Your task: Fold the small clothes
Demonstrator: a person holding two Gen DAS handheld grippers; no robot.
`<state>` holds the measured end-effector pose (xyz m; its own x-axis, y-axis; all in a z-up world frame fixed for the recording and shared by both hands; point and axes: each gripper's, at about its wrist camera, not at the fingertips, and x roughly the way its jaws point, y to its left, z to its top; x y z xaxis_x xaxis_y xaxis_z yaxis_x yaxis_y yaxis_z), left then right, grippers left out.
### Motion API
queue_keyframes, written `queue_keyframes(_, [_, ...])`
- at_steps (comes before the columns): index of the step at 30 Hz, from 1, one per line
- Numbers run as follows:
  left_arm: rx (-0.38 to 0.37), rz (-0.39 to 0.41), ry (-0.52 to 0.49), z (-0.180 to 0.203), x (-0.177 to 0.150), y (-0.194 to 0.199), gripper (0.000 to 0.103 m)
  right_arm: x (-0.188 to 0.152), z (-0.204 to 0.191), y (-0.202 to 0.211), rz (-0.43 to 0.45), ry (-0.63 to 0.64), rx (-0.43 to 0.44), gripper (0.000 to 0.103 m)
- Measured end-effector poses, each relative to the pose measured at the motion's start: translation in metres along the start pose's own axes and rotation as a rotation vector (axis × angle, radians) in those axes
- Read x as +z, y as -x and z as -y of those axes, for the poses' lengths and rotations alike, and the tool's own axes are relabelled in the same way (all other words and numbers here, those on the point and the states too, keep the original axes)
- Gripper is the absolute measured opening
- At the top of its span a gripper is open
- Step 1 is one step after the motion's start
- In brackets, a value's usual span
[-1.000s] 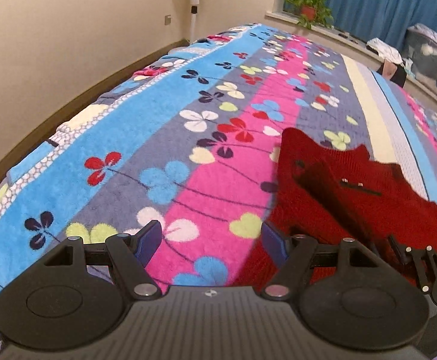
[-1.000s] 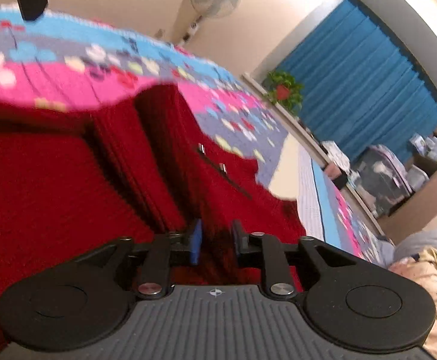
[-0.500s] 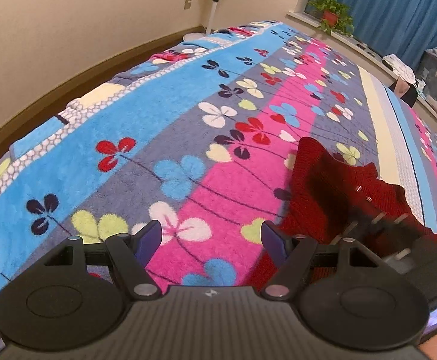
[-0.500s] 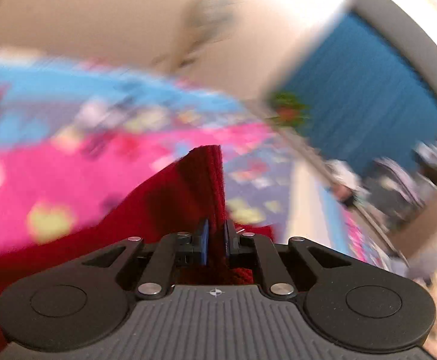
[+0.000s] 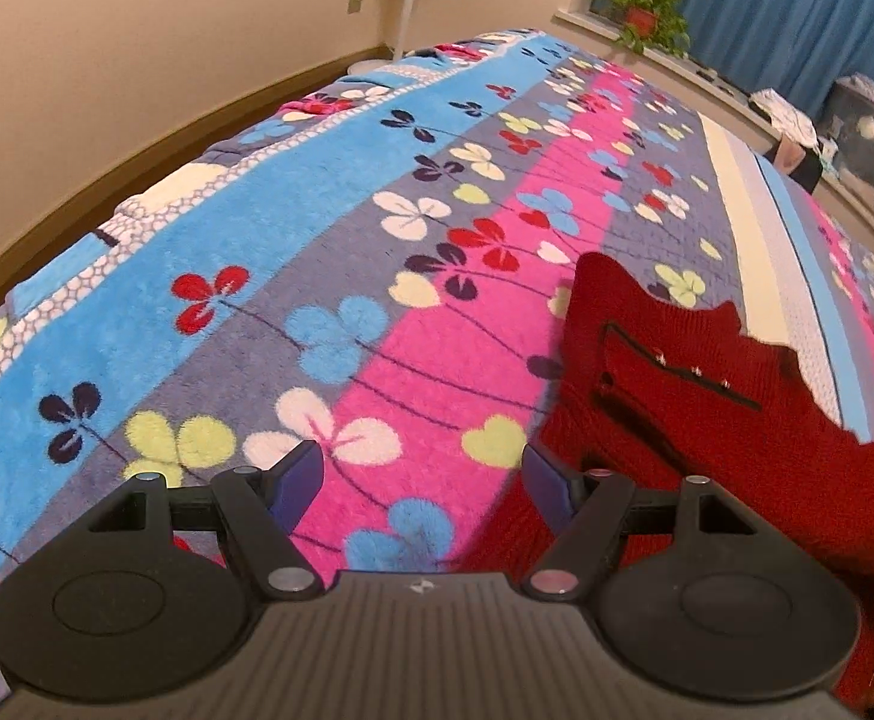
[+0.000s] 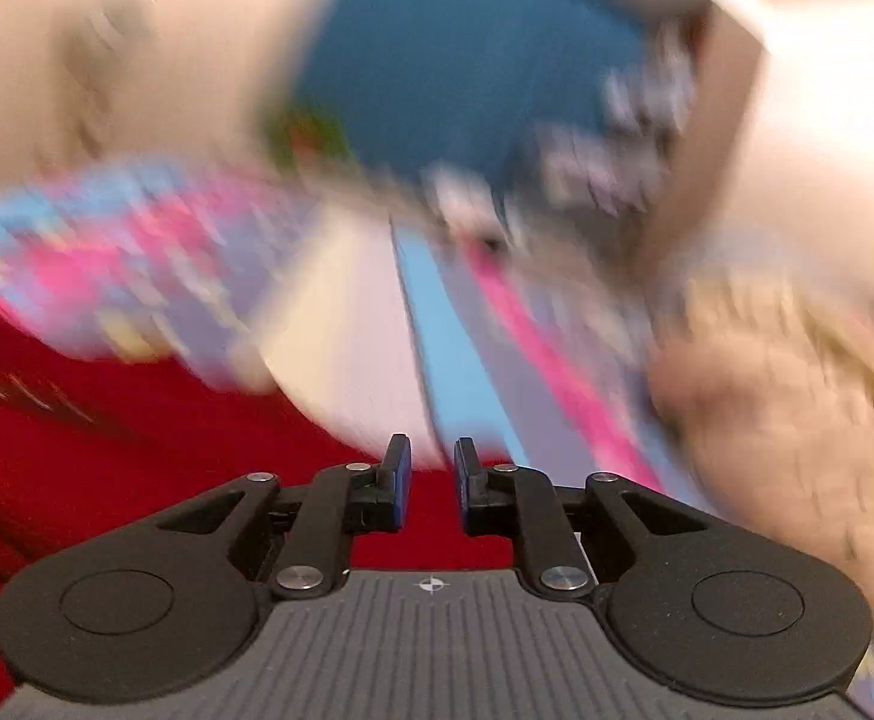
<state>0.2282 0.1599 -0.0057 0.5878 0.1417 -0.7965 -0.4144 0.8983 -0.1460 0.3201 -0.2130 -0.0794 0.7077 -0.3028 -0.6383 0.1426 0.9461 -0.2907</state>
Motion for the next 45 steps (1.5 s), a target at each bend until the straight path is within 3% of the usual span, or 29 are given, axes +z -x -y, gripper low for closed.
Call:
queue_keyframes(1, [0.006, 0.0, -0.013, 0.002, -0.002, -0.001, 0.078, -0.006, 0.015, -0.014, -0.097, -0.041, 0.062, 0.014])
queue_keyframes(5, [0.027, 0.007, -0.062, 0.01, -0.01, -0.005, 0.078, -0.022, 0.052, 0.012, -0.029, -0.175, 0.14, 0.013])
queue_keyframes(6, [0.03, 0.011, -0.073, 0.011, -0.011, -0.006, 0.078, -0.026, 0.054, 0.022, -0.014, -0.179, 0.16, 0.018])
queue_keyframes(12, [0.052, 0.039, -0.153, 0.021, -0.028, -0.003, 0.078, -0.073, 0.09, 0.108, 0.088, -0.141, 0.253, 0.043])
queue_keyframes(18, [0.079, 0.13, -0.303, 0.035, -0.066, 0.021, 0.078, -0.12, 0.124, 0.168, 0.082, -0.056, 0.32, 0.049])
queue_keyframes(24, [0.073, 0.149, -0.412, 0.041, -0.105, 0.052, 0.077, -0.164, 0.152, 0.189, 0.065, -0.178, 0.343, 0.051])
queue_keyframes(26, [0.015, 0.143, -0.426, 0.039, -0.113, 0.073, 0.061, -0.173, 0.156, 0.19, 0.045, -0.207, 0.338, 0.051])
queue_keyframes(29, [-0.098, 0.172, -0.455, 0.028, -0.129, 0.113, 0.051, -0.182, 0.161, 0.197, 0.067, -0.215, 0.348, 0.051])
queue_keyframes(31, [-0.115, 0.218, -0.481, 0.019, -0.142, 0.133, 0.05, -0.187, 0.163, 0.198, 0.068, -0.196, 0.348, 0.051])
queue_keyframes(36, [-0.057, 0.242, -0.495, -0.001, -0.181, 0.139, 0.051, -0.198, 0.168, 0.2, 0.042, -0.167, 0.325, 0.051])
queue_keyframes(39, [0.019, 0.166, -0.522, -0.008, -0.204, 0.119, 0.051, -0.201, 0.172, 0.198, 0.022, -0.177, 0.306, 0.051])
queue_keyframes(41, [0.019, 0.093, -0.505, -0.012, -0.206, 0.109, 0.051, -0.203, 0.175, 0.196, 0.001, -0.188, 0.284, 0.051])
queue_keyframes(45, [0.05, 0.109, -0.527, -0.02, -0.199, 0.098, 0.055, -0.206, 0.182, 0.191, -0.034, -0.233, 0.27, 0.051])
